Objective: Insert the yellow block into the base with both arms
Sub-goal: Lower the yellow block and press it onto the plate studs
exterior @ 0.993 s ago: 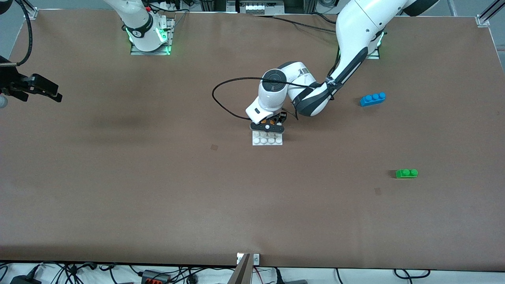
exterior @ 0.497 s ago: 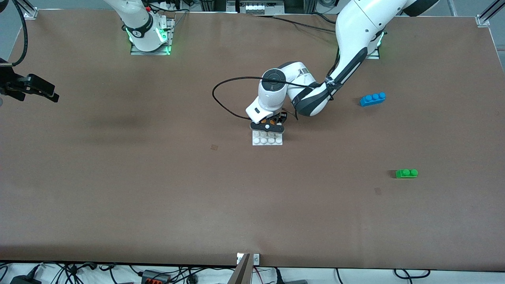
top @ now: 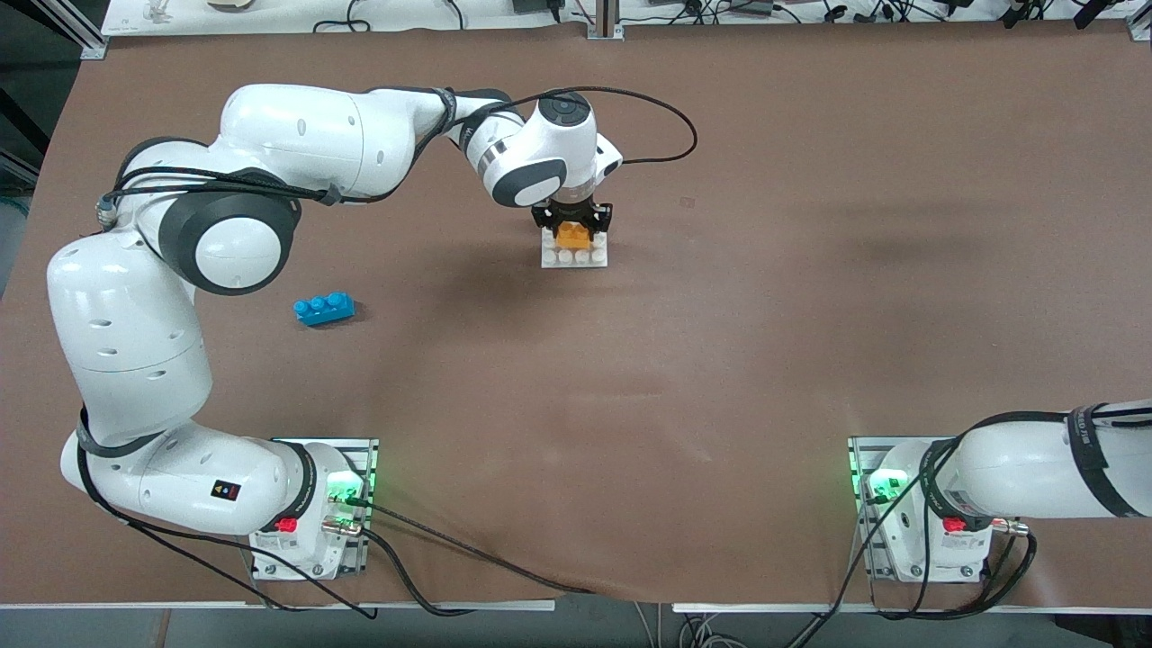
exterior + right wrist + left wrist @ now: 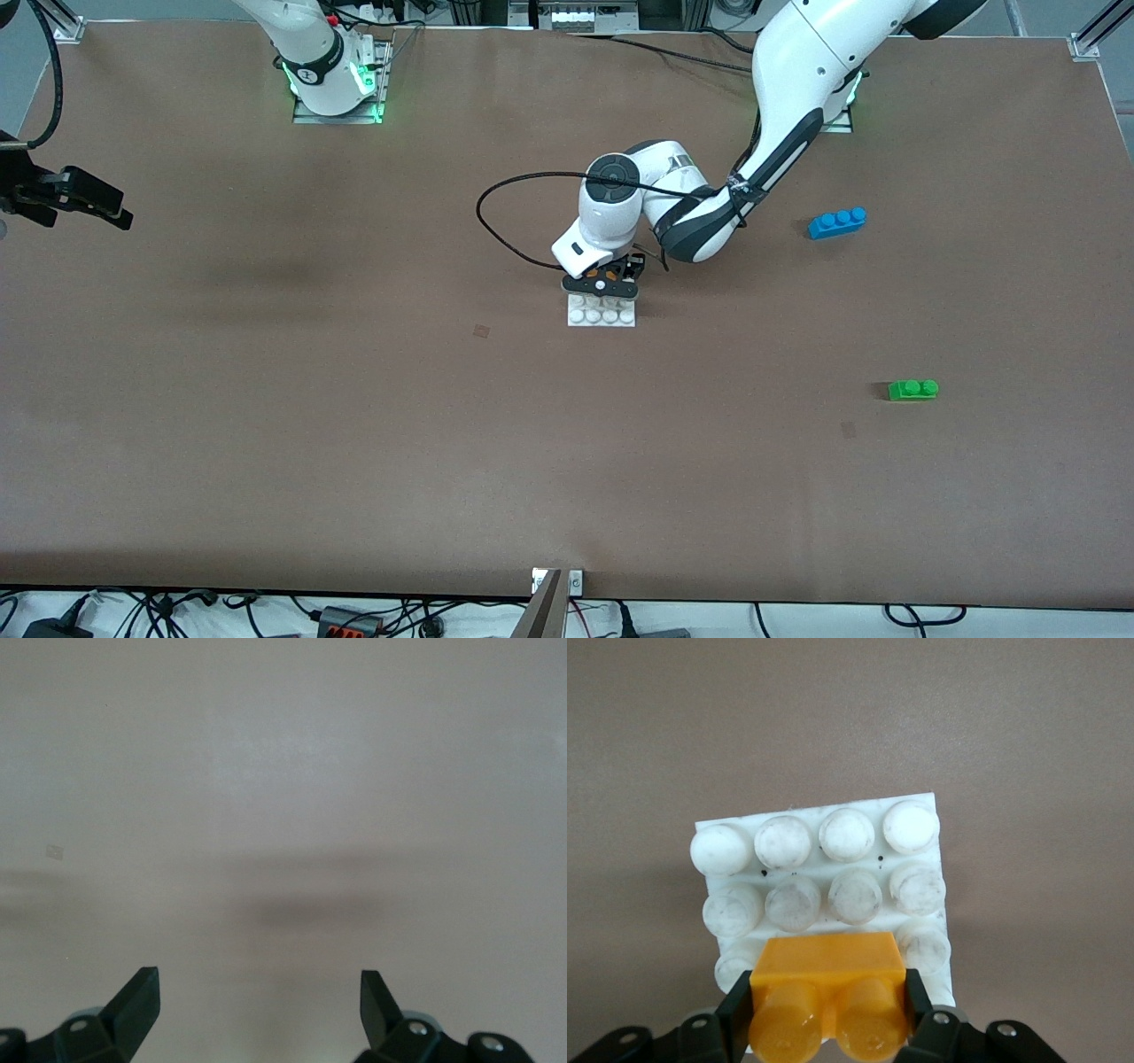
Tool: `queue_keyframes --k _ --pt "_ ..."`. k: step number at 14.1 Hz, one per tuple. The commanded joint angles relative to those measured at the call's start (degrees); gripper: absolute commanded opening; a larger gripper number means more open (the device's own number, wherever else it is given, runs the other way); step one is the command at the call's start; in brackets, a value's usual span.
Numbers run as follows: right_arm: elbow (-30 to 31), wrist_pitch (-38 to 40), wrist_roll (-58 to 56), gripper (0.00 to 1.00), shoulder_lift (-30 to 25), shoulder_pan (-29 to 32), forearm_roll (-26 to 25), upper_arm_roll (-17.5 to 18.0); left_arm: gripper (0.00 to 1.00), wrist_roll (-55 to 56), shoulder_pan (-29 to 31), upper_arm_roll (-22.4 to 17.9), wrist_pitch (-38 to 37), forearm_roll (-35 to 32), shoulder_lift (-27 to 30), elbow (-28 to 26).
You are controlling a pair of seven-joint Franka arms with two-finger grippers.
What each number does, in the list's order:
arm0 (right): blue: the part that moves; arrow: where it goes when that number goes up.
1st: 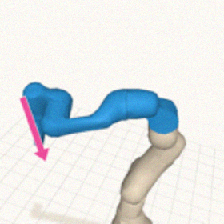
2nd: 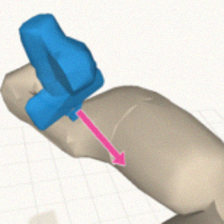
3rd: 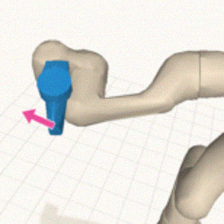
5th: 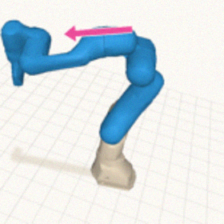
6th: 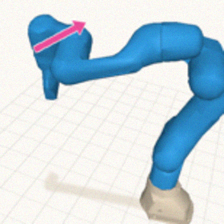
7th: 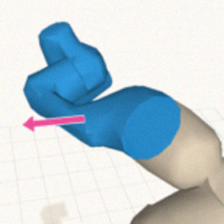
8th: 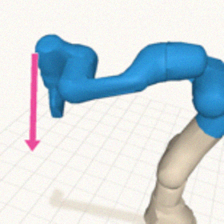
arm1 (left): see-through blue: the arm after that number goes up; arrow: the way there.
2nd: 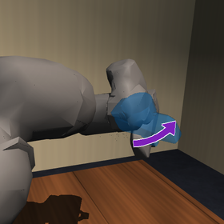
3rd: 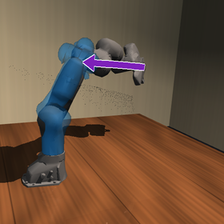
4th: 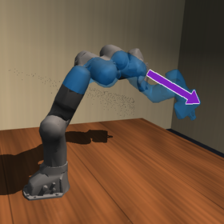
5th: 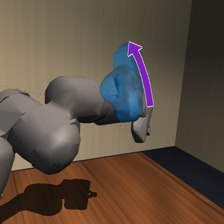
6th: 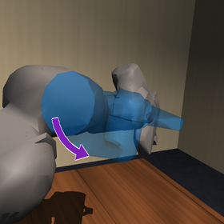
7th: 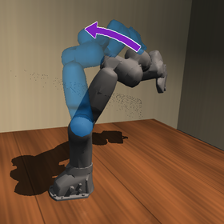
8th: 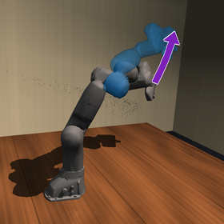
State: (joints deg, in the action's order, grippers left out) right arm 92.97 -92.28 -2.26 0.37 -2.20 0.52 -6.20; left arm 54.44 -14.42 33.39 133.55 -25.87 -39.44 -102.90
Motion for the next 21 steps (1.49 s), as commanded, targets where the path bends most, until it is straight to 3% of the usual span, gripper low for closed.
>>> queue_keyframes --k 1,13,14,15,16,21 --pt "0.0 -0.1 0.7 1.00 -0.2 0.3 0.0 0.3 0.50 1.4 0.2 0.1 2.1 -2.1 -1.4 -0.1" --pt "0.0 0.0 0.6 1.00 -0.2 0.2 0.0 0.4 0.51 1.3 0.1 -0.1 2.2 -2.2 -1.5 0.0" --pt "0.1 0.0 0.6 1.00 -0.2 0.2 0.0 0.4 0.57 1.4 0.2 0.0 2.1 -2.2 -1.5 0.1" --pt "0.0 0.0 0.6 1.00 -0.2 0.3 0.0 0.4 0.82 1.7 0.3 0.0 2.0 -2.2 -1.5 0.2" --pt "0.1 0.0 0.6 1.00 -0.2 0.3 0.0 0.4 0.98 1.8 0.4 0.1 1.8 -2.1 -1.5 0.3" --pt "0.0 0.0 0.6 1.00 -0.2 0.2 0.0 0.4 1.00 1.4 1.0 0.3 -0.6 -2.0 -0.2 2.0"
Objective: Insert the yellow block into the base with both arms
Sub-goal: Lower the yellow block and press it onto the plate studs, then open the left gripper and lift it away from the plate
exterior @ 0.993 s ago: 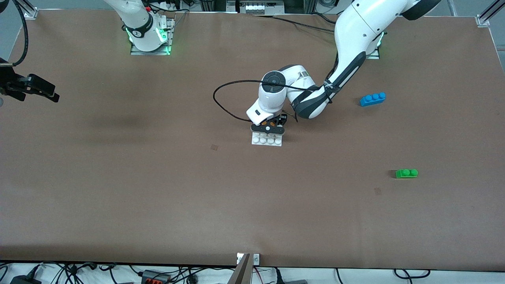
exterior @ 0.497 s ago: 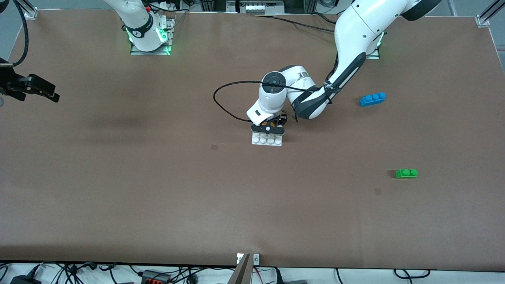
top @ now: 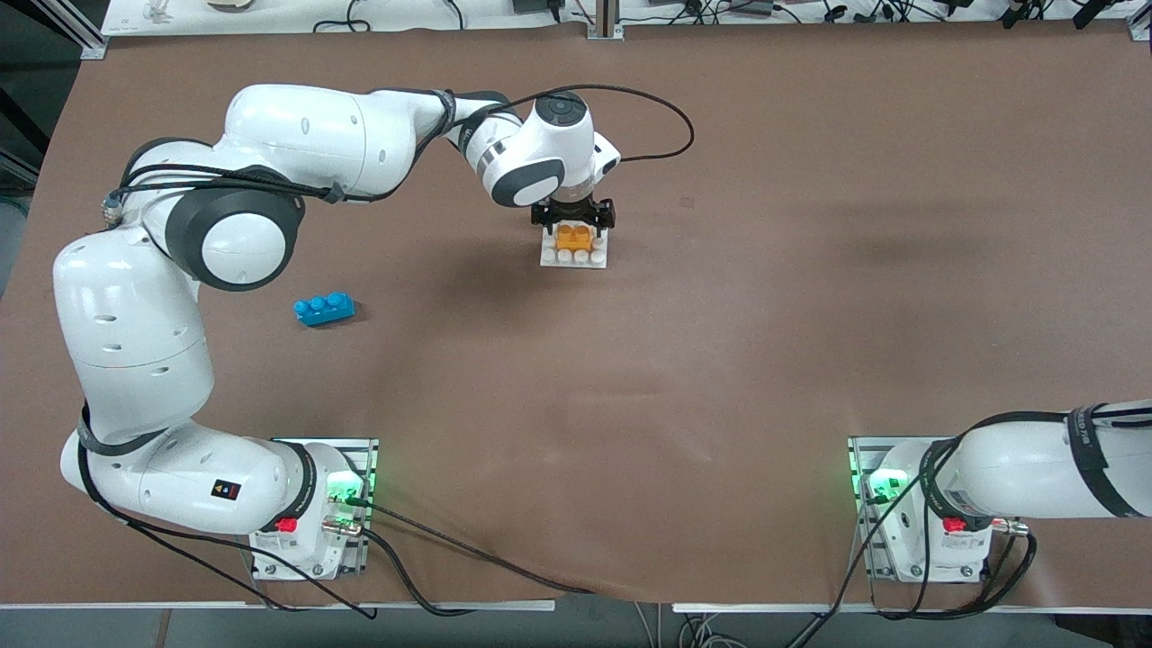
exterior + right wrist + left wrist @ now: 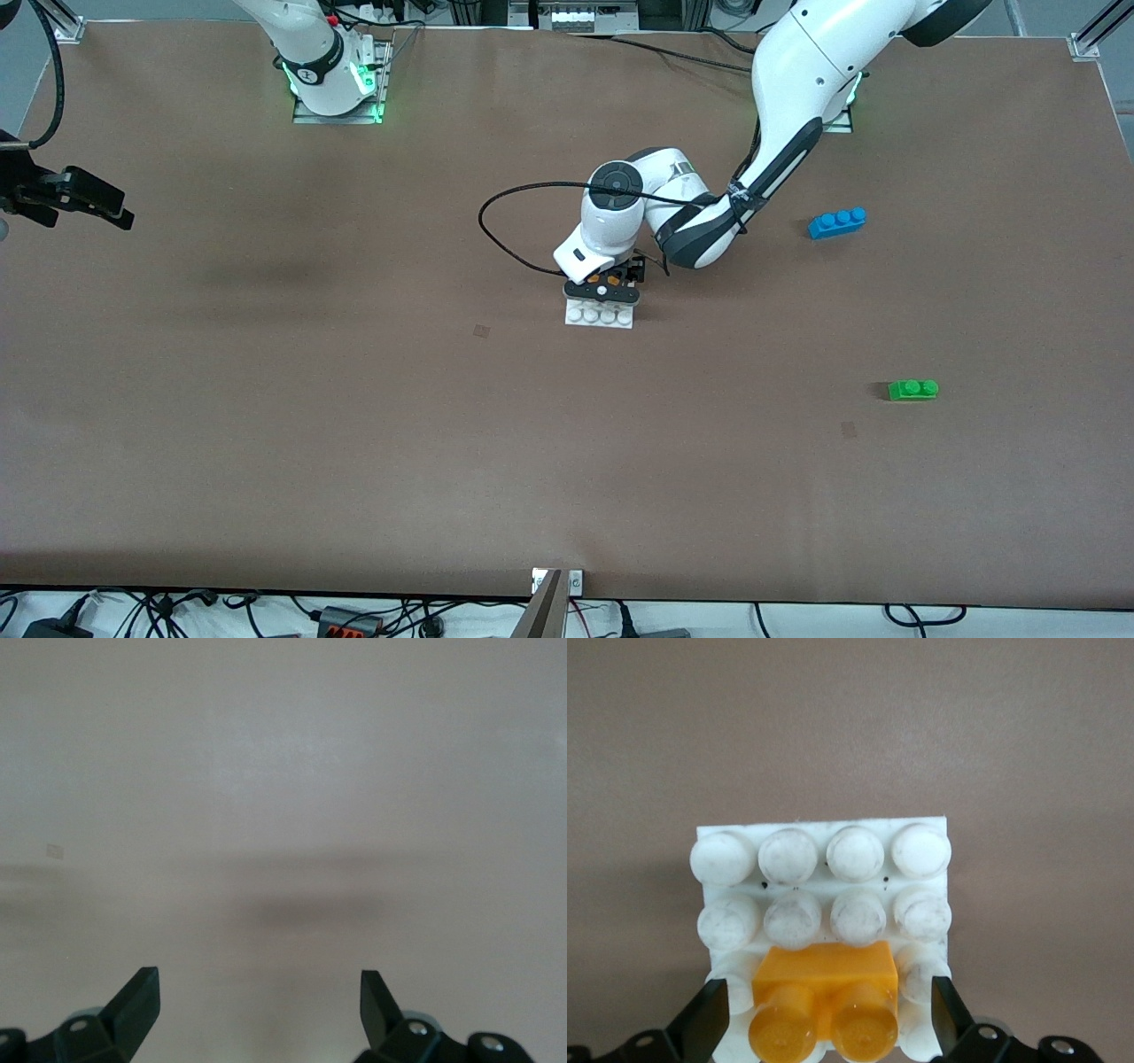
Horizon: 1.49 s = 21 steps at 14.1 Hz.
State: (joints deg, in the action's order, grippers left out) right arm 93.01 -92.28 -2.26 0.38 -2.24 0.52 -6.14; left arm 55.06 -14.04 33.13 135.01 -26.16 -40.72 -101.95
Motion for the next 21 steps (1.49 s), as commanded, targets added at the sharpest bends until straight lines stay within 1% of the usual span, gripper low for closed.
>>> queue_keyframes --k 1,4,7,8,10,13,14,15,16,19,21 --pt "0.1 0.0 0.6 1.00 -0.2 0.3 0.0 0.3 1.00 0.7 1.2 0.6 -3.4 -1.7 1.4 1.6" --pt "0.1 0.1 0.5 1.00 -0.2 0.3 0.0 0.3 1.00 0.2 2.7 0.7 -7.1 -1.7 4.9 1.7" --pt "0.1 0.1 0.5 1.00 -0.2 0.3 0.0 0.3 1.00 -2.7 4.6 0.7 -9.1 -1.4 7.7 1.3" --pt "0.1 0.1 0.5 1.00 -0.2 0.1 0.1 0.3 1.00 -4.4 5.7 0.7 -10.5 -1.4 8.9 1.2" --pt "0.1 0.1 0.5 1.00 -0.2 -0.1 0.0 0.4 1.00 -12.7 8.7 0.7 -12.6 -0.6 10.8 0.9" --pt "0.1 0.1 0.5 1.00 -0.2 -0.1 0.0 0.5 1.00 -21.1 10.9 0.7 -18.3 3.8 15.5 0.3" --pt "0.1 0.1 0.5 1.00 -0.2 -0.1 0.1 0.5 1.00 -24.5 12.1 0.6 -19.9 5.9 17.1 0.1" --pt "0.1 0.1 0.5 1.00 -0.2 -0.1 0.0 0.5 1.00 -28.2 13.2 0.2 -21.2 9.4 19.2 -0.2" --pt "0.1 0.1 0.5 1.00 -0.2 -0.1 0.0 0.5 1.00 -32.2 13.7 -0.5 -22.8 12.6 21.4 -0.7" --pt "0.1 0.1 0.5 1.00 -0.2 0.0 0.0 0.5 1.00 -37.9 14.0 -4.6 -28.2 17.6 27.4 -0.9" --pt "0.0 0.1 0.5 1.00 -0.2 0.0 0.0 0.5 1.00 -44.1 14.0 -8.8 -30.3 22.5 31.0 -1.0"
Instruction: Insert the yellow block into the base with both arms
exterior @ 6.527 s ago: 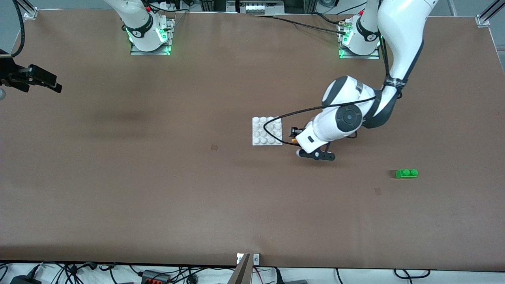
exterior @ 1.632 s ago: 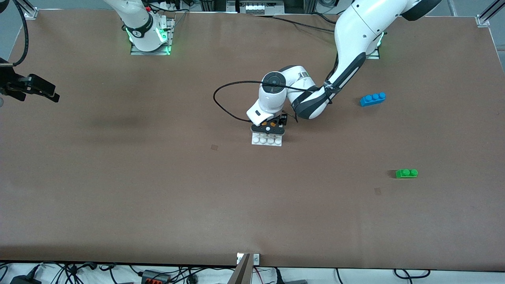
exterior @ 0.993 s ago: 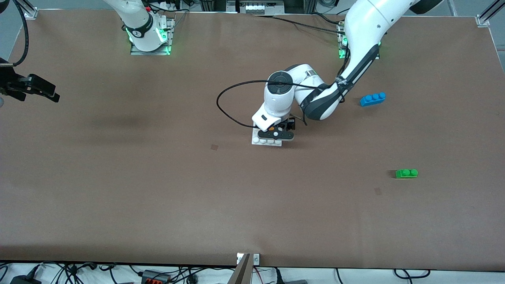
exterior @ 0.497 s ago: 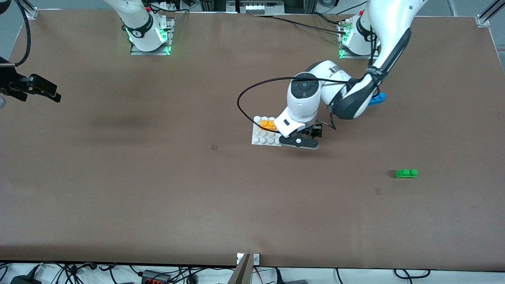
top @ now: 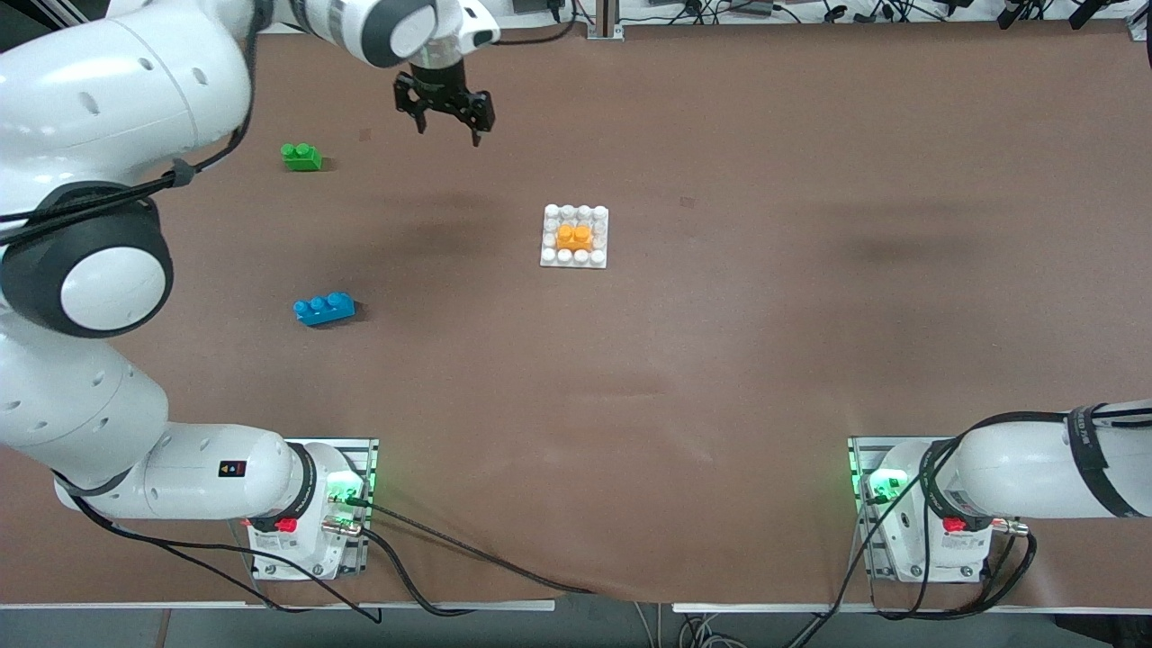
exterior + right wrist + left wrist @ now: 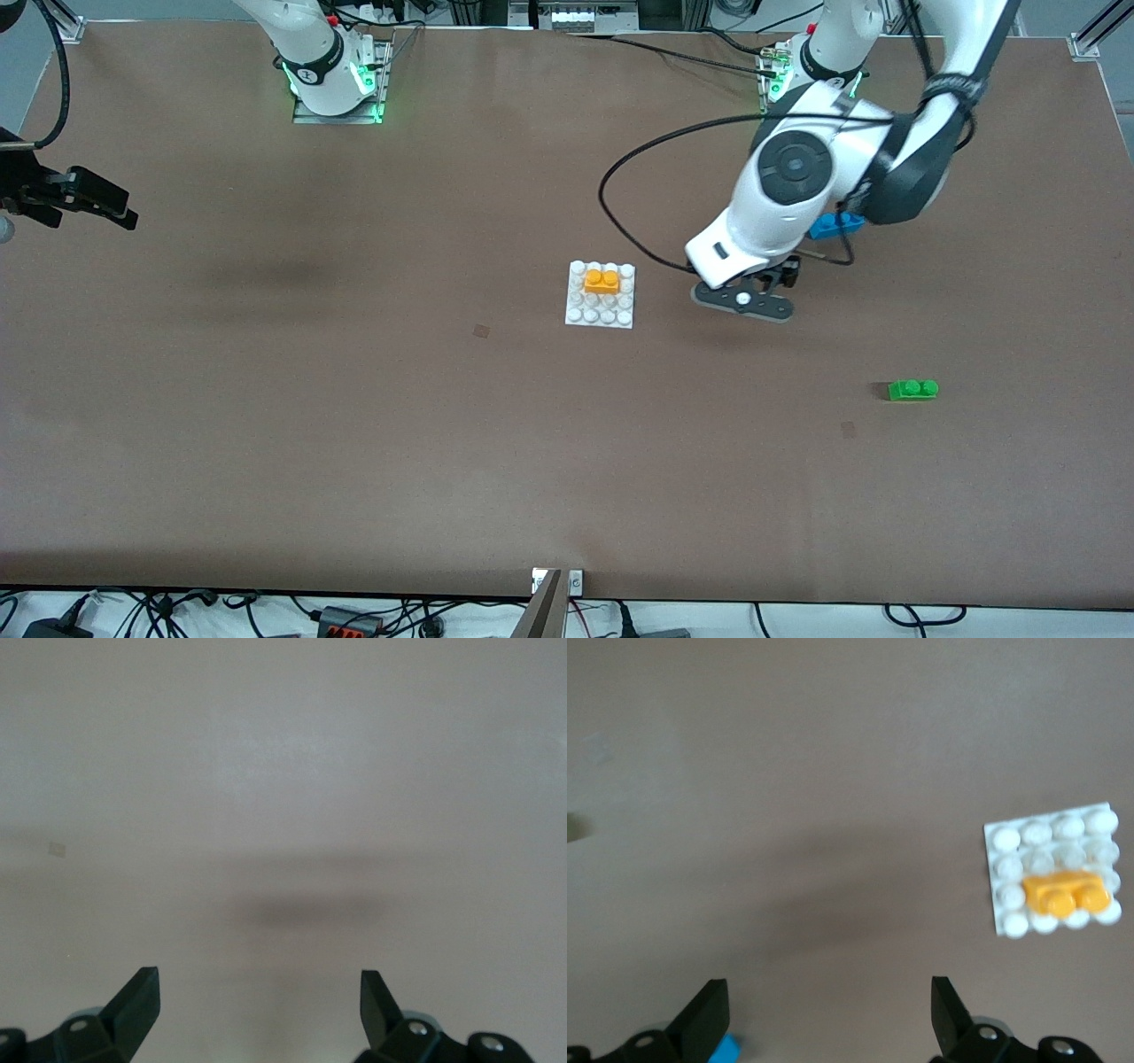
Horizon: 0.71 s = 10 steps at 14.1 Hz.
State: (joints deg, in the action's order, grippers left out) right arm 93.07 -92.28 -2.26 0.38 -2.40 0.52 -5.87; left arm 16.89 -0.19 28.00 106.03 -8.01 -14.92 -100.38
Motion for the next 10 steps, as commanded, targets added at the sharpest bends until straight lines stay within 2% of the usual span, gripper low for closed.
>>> queue_keyframes --k 1,6,8,10 --pt "0.0 0.1 0.5 1.00 -0.2 0.2 0.0 0.2 1.00 -9.9 0.1 -6.1 -2.3 5.9 6.7 -2.5" --pt "0.0 0.1 0.5 1.00 -0.2 0.2 0.0 0.2 1.00 -13.5 -0.5 -15.0 -10.2 12.2 14.7 -2.5" --pt "0.0 0.1 0.5 1.00 -0.2 0.2 0.0 0.2 1.00 -13.5 -0.6 -16.1 -11.9 12.2 18.9 -3.5" --pt "0.0 0.1 0.5 1.00 -0.2 0.2 0.0 0.2 1.00 -14.5 -0.7 -17.2 -13.5 12.0 19.8 -3.5"
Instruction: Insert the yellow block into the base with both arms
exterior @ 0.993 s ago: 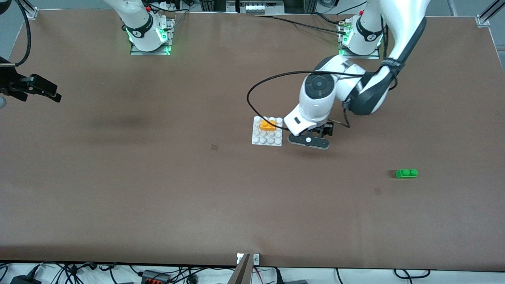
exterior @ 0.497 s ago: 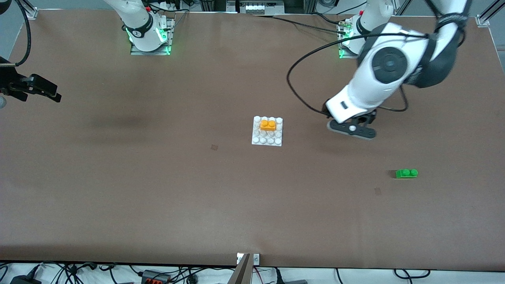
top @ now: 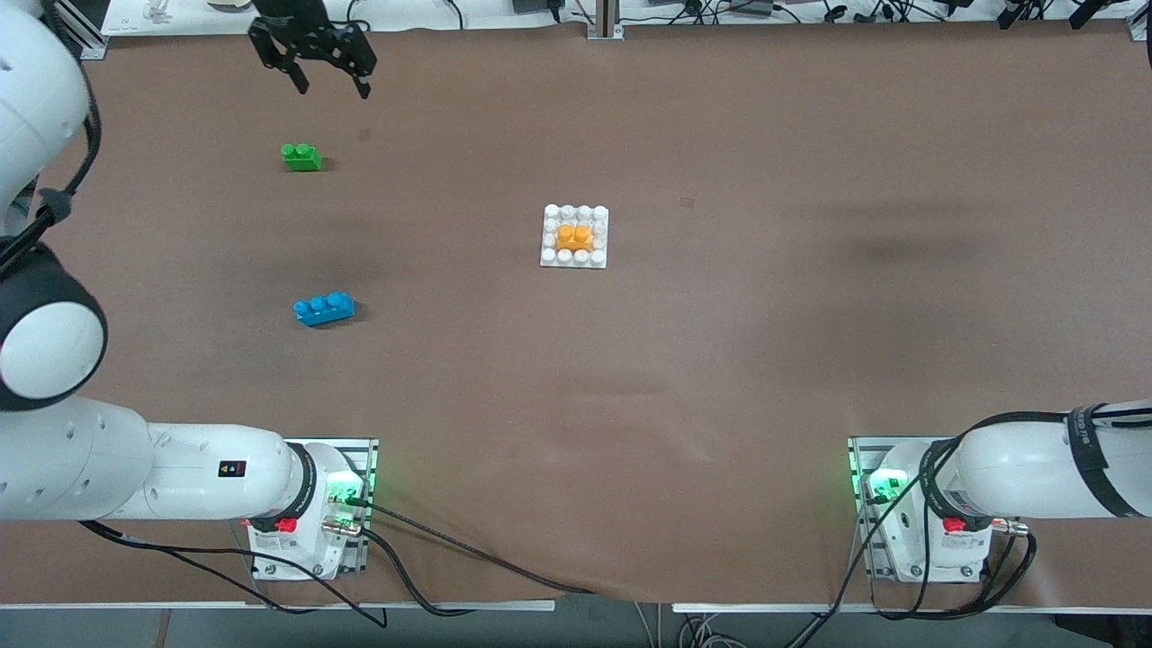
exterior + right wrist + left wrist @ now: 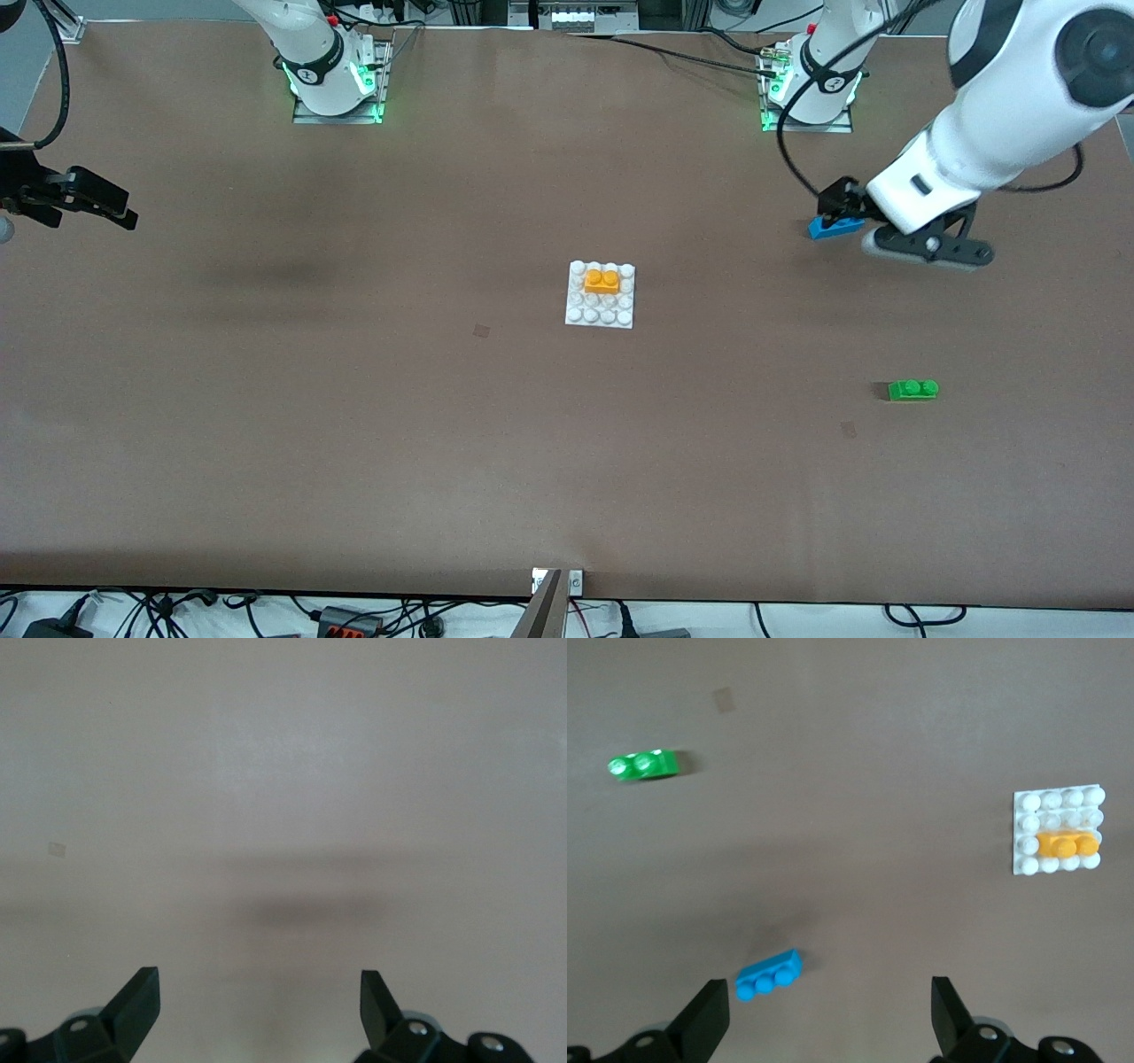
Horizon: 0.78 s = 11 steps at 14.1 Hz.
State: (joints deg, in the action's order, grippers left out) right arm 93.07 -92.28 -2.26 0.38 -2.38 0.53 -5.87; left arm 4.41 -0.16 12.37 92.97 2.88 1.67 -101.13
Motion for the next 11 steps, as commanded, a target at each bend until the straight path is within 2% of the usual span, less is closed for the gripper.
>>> queue_keyframes --k 1,11 --pt "0.0 0.1 0.4 1.00 -0.2 0.2 0.0 0.2 1.00 -4.0 -0.9 -1.7 -0.4 1.1 3.3 -2.4" --pt "0.0 0.1 0.5 1.00 -0.2 0.1 0.0 0.2 1.00 -4.7 -1.9 -2.3 -0.3 1.2 3.5 -2.0"
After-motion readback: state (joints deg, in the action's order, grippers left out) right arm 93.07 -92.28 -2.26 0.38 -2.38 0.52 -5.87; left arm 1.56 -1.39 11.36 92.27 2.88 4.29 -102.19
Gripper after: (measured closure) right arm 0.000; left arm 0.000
